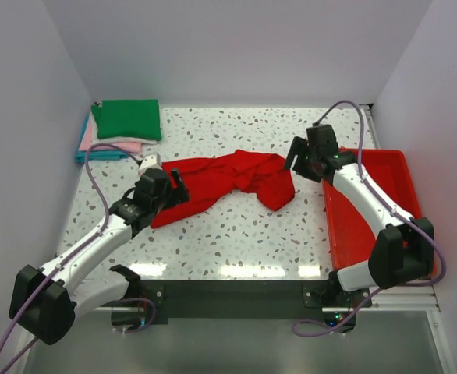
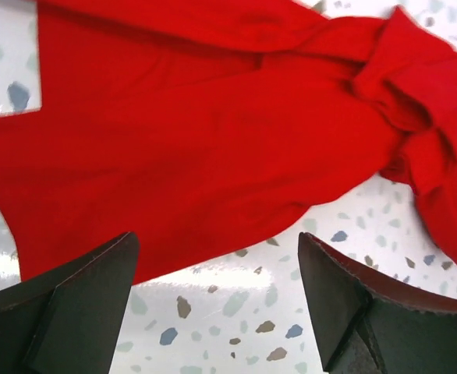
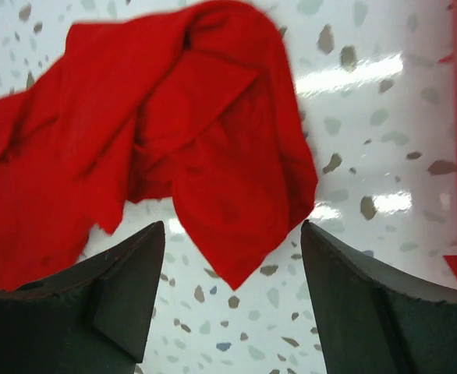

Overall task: Fold and stack the t-shirts
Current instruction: Move the tshirt to the center of the board, then flatten the tshirt out

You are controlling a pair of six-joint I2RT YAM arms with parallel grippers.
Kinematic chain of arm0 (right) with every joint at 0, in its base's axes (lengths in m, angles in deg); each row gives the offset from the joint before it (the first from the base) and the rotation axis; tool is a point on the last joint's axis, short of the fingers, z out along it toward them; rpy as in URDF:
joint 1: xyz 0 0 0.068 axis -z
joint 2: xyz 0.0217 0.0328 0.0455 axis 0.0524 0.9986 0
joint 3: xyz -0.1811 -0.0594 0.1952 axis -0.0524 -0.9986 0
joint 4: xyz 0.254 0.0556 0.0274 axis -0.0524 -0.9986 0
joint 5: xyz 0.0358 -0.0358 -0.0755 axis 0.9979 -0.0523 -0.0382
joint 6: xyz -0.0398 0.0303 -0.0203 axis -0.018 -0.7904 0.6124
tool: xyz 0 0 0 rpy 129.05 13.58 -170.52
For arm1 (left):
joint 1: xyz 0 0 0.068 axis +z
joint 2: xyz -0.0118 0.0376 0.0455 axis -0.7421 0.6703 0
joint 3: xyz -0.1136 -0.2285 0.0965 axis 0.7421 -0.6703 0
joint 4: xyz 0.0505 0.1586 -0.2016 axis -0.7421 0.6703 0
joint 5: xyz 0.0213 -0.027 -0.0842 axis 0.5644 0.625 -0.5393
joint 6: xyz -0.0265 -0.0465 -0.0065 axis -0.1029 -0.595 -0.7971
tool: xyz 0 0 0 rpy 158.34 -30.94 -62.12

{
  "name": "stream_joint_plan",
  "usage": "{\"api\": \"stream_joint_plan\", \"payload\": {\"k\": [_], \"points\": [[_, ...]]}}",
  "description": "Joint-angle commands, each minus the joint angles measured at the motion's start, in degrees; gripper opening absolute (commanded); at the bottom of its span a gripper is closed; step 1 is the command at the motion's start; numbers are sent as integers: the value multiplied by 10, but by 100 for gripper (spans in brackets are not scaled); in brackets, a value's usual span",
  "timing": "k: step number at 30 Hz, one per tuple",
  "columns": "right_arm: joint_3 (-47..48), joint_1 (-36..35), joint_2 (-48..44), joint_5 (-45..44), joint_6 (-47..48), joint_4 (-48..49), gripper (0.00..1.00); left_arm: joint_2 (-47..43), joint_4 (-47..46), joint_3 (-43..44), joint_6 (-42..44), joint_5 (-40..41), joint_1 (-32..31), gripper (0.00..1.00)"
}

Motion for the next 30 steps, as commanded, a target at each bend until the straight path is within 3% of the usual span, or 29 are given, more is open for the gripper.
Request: {"api": "stream_joint_plan", "payload": {"k": [1,8,16,30], "points": [[-24,-66,-52,-47,14,25,74,-8,-16,-33,-73,77,5,87],[-106,-151,-49,-79,-16,86,72,25,-27,-60,-116,130,8,85],[-59,-202,56,-93,-10,150,68,61,-33,-54,-146,139,10,84],[-67,-246,184,-172,-183,328,67,0,-3,-76,-132,140,14,83]]}}
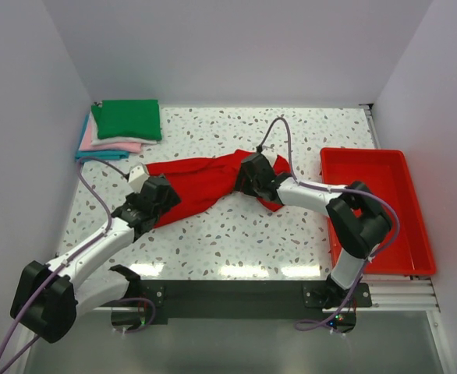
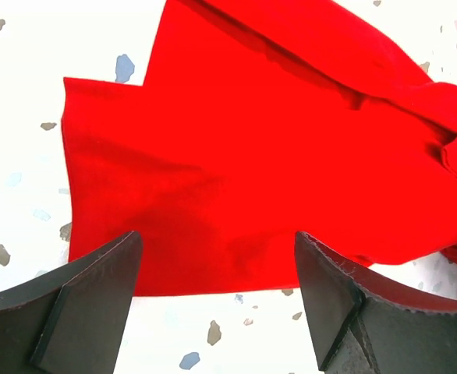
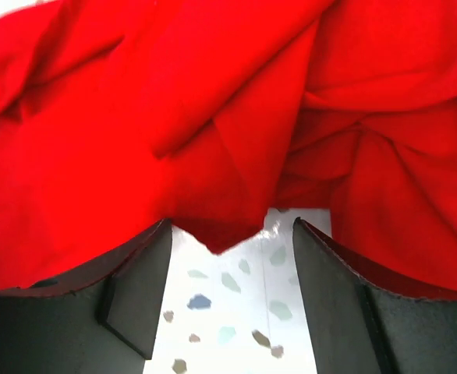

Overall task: Fold and stack the t-shirts
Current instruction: Flatten the tshirt out

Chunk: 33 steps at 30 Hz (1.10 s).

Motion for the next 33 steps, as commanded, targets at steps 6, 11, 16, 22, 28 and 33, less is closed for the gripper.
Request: {"api": "stream_joint_plan", "payload": {"k": [6,11,16,22,28,33], "points": [[-18,-3,24,-75,-86,126,38,-8,-13,-25,1,-5,6,83],[-15,-2,-14,-90,-79,81,0,-6,-18,-24,3,-6,7,83],[-6,0,-108,-111,-24,-30,0,-6,-19,-24,4,-4,11,83],[-9,21,-230,-107,57,-146,0,-7,-22,-24,4,-5,23,83],[-33,65,-327,-99,99,-211,0,-8,-27,-25,1,-17,31,83],[-46,86,-371,-83,132,-245,0,-9,-27,-16,4,-25,36,83]]}}
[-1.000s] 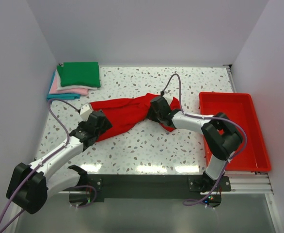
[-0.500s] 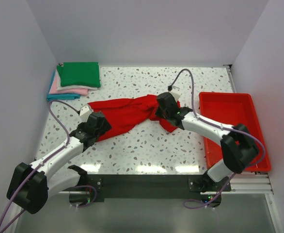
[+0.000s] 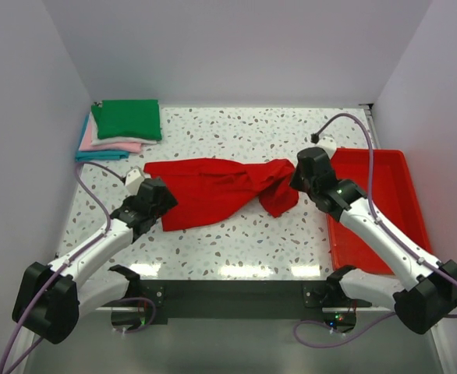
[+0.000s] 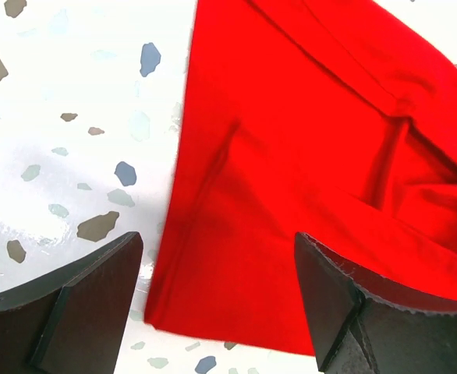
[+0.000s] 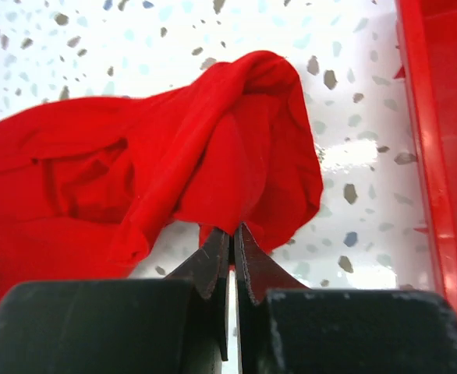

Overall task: Fold and stack the t-shirts
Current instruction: Flatten the tshirt out

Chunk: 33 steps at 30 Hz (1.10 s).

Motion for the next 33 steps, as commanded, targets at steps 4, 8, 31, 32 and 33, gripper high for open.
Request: {"api": "stream_joint_plan", "payload": {"k": [4,8,31,32,33], "points": [[-11,7,-7,39,59,-61,0,7,-24,14,-4,-13,7,83],[-61,7,-20,55,52,-47,0,31,-28,35,-35,-20,9,80],[-139,7,-42,99,41,-3,0,272,10,172,-107,72,8,57],[-140,7,-42,99,41,-2,0,273,9,172,-107,71,8,56],[-141,7,-43,102,40,1,0,275,9,171,-108,70,8,56]]}}
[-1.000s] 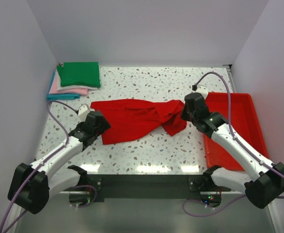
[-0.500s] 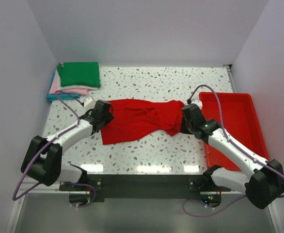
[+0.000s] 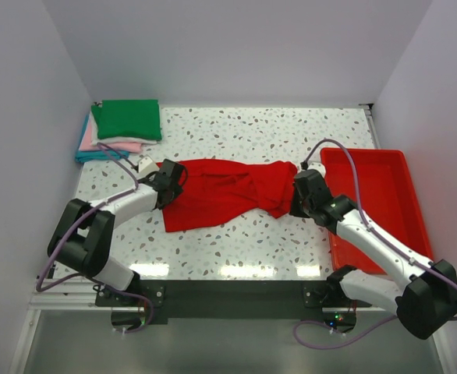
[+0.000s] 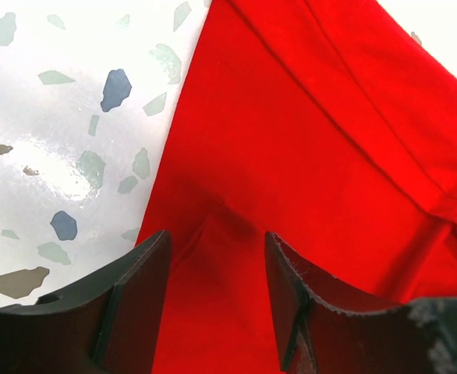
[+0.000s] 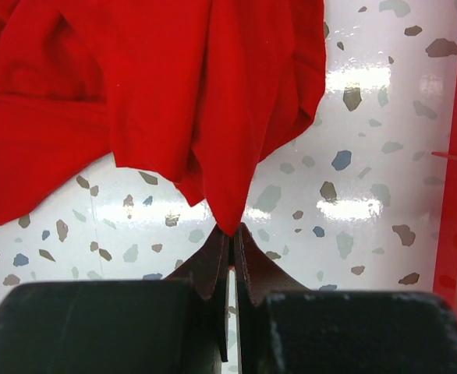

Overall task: Fold and stack the t-shirts
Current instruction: Flatten the tshirt out

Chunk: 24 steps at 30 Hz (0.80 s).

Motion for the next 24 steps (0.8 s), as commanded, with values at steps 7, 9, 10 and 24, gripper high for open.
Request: {"api": "stream_joint_plan", "payload": {"k": [7,9,10,24], "points": [[-13,1,-11,14,-2,30,0,14,-10,17,-7,15,3,44],[-14,1,-11,13,-3,30,0,14,-12,16,-2,12,3,43],[-15,1,-12,14,-3,31,0,14,-11,17,-1,12,3,42],[-20,1,-9,16,-7,38,0,16,-18,1,7,-4,2,36]]}}
